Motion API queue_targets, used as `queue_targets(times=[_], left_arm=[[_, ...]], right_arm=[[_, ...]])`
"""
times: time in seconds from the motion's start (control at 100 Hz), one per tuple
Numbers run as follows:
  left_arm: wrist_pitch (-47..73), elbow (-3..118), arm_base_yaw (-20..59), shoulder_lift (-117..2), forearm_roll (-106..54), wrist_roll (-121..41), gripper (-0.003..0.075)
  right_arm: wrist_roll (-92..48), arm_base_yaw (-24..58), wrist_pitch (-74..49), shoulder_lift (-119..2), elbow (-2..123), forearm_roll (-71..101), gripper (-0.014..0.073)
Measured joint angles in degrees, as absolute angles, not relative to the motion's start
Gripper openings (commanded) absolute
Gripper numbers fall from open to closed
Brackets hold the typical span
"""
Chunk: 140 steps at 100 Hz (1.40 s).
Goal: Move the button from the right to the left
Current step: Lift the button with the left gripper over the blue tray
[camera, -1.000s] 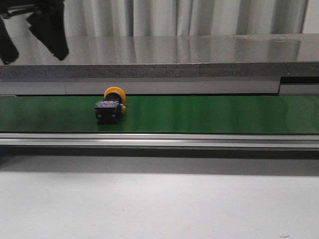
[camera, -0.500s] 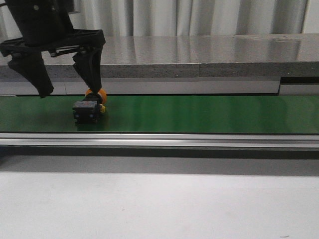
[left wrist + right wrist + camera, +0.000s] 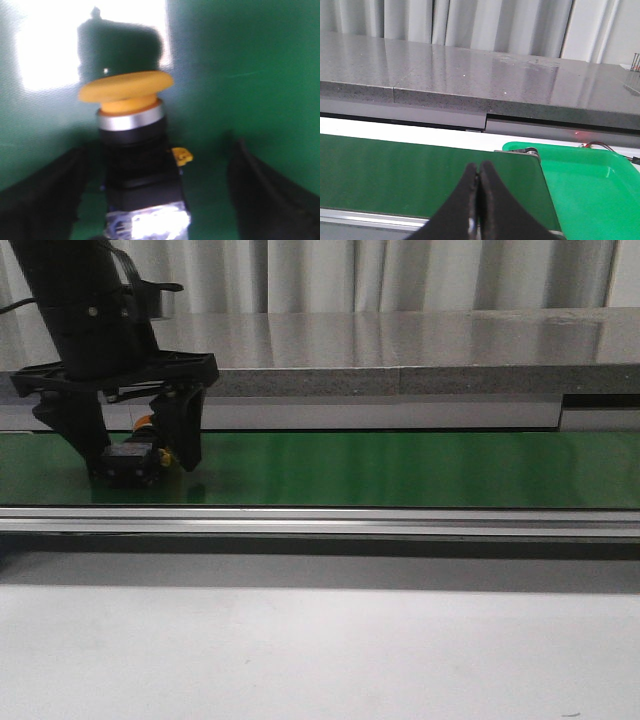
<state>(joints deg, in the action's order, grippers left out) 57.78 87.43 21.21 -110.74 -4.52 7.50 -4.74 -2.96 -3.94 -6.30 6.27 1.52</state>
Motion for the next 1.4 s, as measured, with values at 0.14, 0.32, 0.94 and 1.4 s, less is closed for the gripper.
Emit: queue_targets(times=[0.14,0.32,0.94,1.4], left_arm=[[57.8,87.4,21.2,-110.7,-4.4,7.5,0.018],[58.6,87.5,21.1,-110.7,-4.4,7.5,0.0122],[64.7,87.5,2.9,-101.2,3.3,5.6,0.0122],[64.9,87.5,-13.3,-101.2,3.1,-11.2,0.0122]], right_arm=[[-4.7,-3.0,-3.9,-6.3,6.3,1.5,-0.0067],[-4.7,-3.0,-3.9,-6.3,6.3,1.5,-0.0067],[-4.7,-3.0,-3.9,-6.3,6.3,1.5,-0.0067],[-4.7,-3.0,-3.9,-6.3,6.3,1.5,-0.0067]])
